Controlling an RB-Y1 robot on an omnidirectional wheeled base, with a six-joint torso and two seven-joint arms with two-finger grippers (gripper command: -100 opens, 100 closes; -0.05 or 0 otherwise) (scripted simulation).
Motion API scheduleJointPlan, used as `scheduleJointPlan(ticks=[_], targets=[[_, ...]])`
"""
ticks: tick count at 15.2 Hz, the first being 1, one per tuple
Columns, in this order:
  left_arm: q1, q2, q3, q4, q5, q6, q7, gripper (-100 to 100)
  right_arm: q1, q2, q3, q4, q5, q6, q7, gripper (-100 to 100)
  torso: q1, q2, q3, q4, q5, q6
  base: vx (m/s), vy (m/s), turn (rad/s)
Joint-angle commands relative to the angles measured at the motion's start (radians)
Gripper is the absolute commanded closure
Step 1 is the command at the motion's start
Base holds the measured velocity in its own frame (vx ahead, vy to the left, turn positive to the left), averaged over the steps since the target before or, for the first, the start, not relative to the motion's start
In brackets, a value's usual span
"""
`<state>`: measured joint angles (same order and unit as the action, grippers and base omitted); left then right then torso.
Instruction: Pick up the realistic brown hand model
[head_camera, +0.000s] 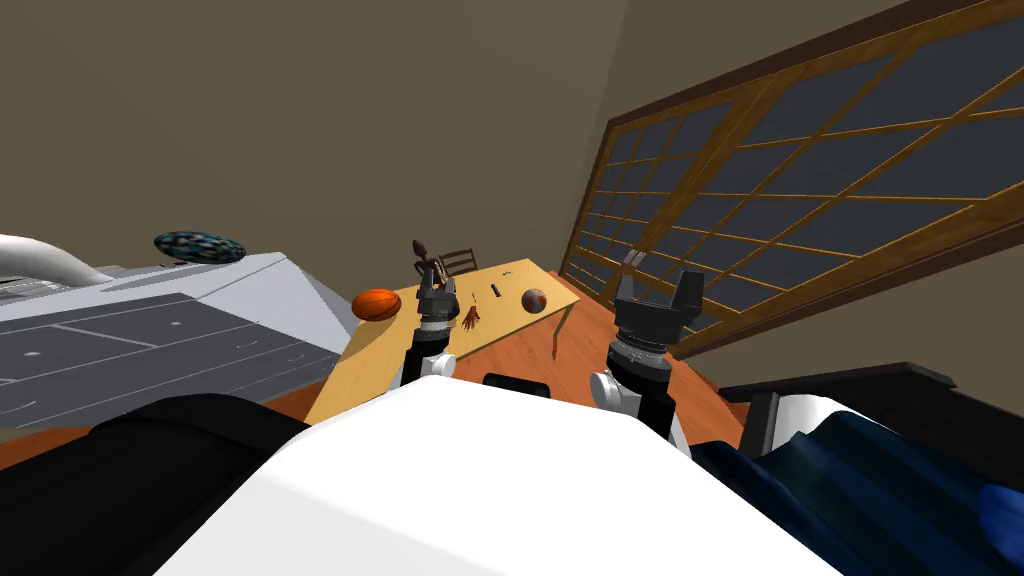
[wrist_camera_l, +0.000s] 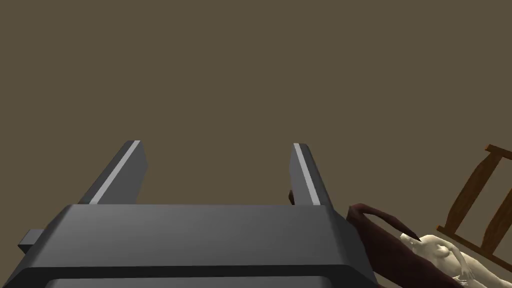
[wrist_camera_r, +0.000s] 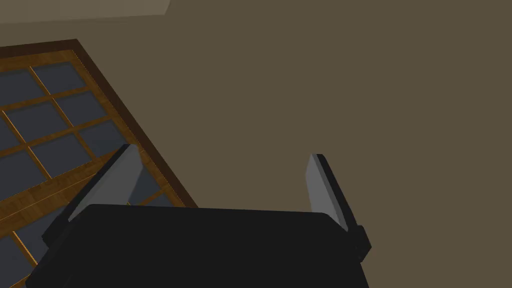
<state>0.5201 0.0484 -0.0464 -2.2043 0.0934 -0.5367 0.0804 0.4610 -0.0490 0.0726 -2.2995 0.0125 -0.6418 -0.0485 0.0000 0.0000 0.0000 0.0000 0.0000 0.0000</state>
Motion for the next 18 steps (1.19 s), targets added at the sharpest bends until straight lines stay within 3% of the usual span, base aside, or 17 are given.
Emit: scheduleJointPlan(ticks=[1,4,6,7,10,11,12,13,16,17,18], targets=[[-0.007,0.030,0.014,0.028,0.009,0.023,0.019,-100,0.000,0.000,0.000,0.000,0.000,0.000,0.000,0,0.000,0.000,0.000,0.000,0.000,0.000,0.008,-0.014,-0.093],[-0.017,0.059,0.034,0.070,0.022,0.057,0.047,-100,0.000,0.000,0.000,0.000,0.000,0.000,0.000,0,-0.001,-0.002,-0.001,0.000,0.000,0.001,0.026,-0.028,-0.162],[-0.031,0.091,0.062,0.128,0.040,0.103,0.085,-100,0.000,0.000,0.000,0.000,0.000,0.000,0.000,0,-0.002,-0.003,-0.001,-0.001,0.000,0.000,0.037,-0.031,-0.132],[-0.031,0.091,0.062,0.128,0.040,0.104,0.085,-100,0.000,0.000,0.000,0.000,0.000,0.000,0.000,0,-0.002,-0.003,-0.002,-0.001,0.000,0.001,0.032,-0.029,-0.151],[-0.049,0.124,0.098,0.200,0.062,0.162,0.133,-100,0.000,0.000,0.000,0.000,0.000,0.000,0.000,0,-0.002,-0.003,-0.002,-0.001,0.000,0.000,0.029,-0.032,-0.128],[-0.049,0.124,0.098,0.200,0.062,0.162,0.133,-100,0.000,0.000,0.000,0.000,0.000,0.000,0.000,0,-0.002,-0.003,-0.002,-0.001,0.000,0.000,0.028,-0.029,-0.111],[-0.059,0.142,0.118,0.240,0.075,0.195,0.160,-100,0.000,0.000,0.000,0.000,0.000,0.000,0.000,0,-0.002,-0.002,-0.001,-0.001,0.000,0.000,0.034,-0.027,-0.152],[-0.059,0.142,0.118,0.241,0.075,0.195,0.160,-100,0.000,0.000,0.000,0.000,0.000,0.000,0.000,0,-0.002,-0.003,-0.002,-0.001,0.000,0.000,0.037,-0.026,-0.151],[-0.080,0.177,0.162,0.313,0.103,0.263,0.220,-100,0.000,0.000,0.000,0.000,0.000,0.000,0.000,0,-0.002,-0.003,-0.002,-0.001,0.000,0.000,0.041,-0.031,-0.193],[-0.080,0.177,0.162,0.331,0.103,0.269,0.220,-100,0.000,0.000,0.000,0.000,0.000,0.000,0.000,0,-0.002,-0.003,-0.002,-0.001,0.000,0.001,0.033,-0.022,-0.155],[-0.091,0.196,0.186,0.361,0.118,0.302,0.252,-100,0.000,0.000,0.000,0.000,0.000,0.000,0.000,0,-0.002,-0.003,-0.002,-0.001,0.000,0.000,0.040,-0.029,-0.196]])
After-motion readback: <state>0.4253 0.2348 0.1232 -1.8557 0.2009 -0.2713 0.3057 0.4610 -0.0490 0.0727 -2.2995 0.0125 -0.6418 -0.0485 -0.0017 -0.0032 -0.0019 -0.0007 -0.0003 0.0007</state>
